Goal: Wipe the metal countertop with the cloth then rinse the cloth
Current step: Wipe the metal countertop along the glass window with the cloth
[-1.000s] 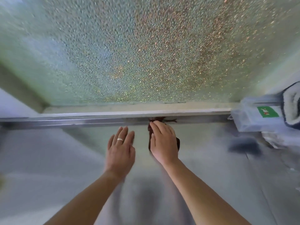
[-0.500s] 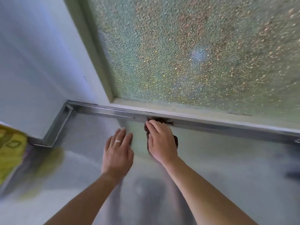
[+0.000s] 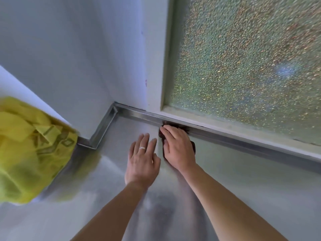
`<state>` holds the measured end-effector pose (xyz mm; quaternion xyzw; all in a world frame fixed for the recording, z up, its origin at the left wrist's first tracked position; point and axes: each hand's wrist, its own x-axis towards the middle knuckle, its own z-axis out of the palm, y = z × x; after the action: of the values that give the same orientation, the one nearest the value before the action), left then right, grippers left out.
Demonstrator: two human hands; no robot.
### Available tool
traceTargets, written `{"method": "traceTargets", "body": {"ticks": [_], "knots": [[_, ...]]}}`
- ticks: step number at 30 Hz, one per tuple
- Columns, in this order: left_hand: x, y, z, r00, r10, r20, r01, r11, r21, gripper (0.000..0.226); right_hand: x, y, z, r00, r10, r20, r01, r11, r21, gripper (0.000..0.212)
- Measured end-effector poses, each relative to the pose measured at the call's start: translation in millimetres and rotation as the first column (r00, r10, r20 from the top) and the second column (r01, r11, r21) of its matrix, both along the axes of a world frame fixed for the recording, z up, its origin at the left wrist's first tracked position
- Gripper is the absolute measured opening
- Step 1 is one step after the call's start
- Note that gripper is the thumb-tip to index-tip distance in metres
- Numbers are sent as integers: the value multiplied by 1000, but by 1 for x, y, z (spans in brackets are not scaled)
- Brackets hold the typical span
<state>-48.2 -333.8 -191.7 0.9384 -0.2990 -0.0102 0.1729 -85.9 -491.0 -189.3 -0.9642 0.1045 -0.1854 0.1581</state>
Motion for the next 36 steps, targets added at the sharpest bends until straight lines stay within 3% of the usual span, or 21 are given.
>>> {"method": "traceTargets", "body": {"ticks": [5, 8, 12, 14, 20, 26, 31, 36], "knots": [[-5, 5, 2, 1000, 5, 18, -3, 998, -64, 31, -1, 4, 13, 999, -9, -30, 12, 996, 87, 32], [-3, 16, 5, 999, -39, 20, 41, 995, -87, 28, -31, 5, 16, 995, 51, -87, -47, 998, 45, 28], [22, 41, 11, 996, -33, 81, 34, 999, -19, 36, -68, -8, 7, 962, -225, -152, 220, 974, -54, 43], [31, 54, 11, 997, 20, 76, -23, 999, 43, 45, -57, -3, 4, 951, -264, -161, 253, 964, -82, 49], [37, 56, 7, 1000, 10, 24, -12, 996, 83, 53, 18, 18, -1, 996, 35, -77, -38, 999, -39, 49], [39, 60, 6, 1000, 7, 11, -8, 995, 99, 60, 99, 48, 8, 951, 304, -47, -303, 953, 19, 50], [41, 59, 7, 999, 39, 20, -40, 996, 83, 69, 123, 61, 3, 940, 328, -91, -329, 944, -2, 49], [39, 65, 9, 1000, 17, 16, -18, 998, 66, 64, 106, 62, 5, 962, 256, -91, -259, 966, -13, 48]]}}
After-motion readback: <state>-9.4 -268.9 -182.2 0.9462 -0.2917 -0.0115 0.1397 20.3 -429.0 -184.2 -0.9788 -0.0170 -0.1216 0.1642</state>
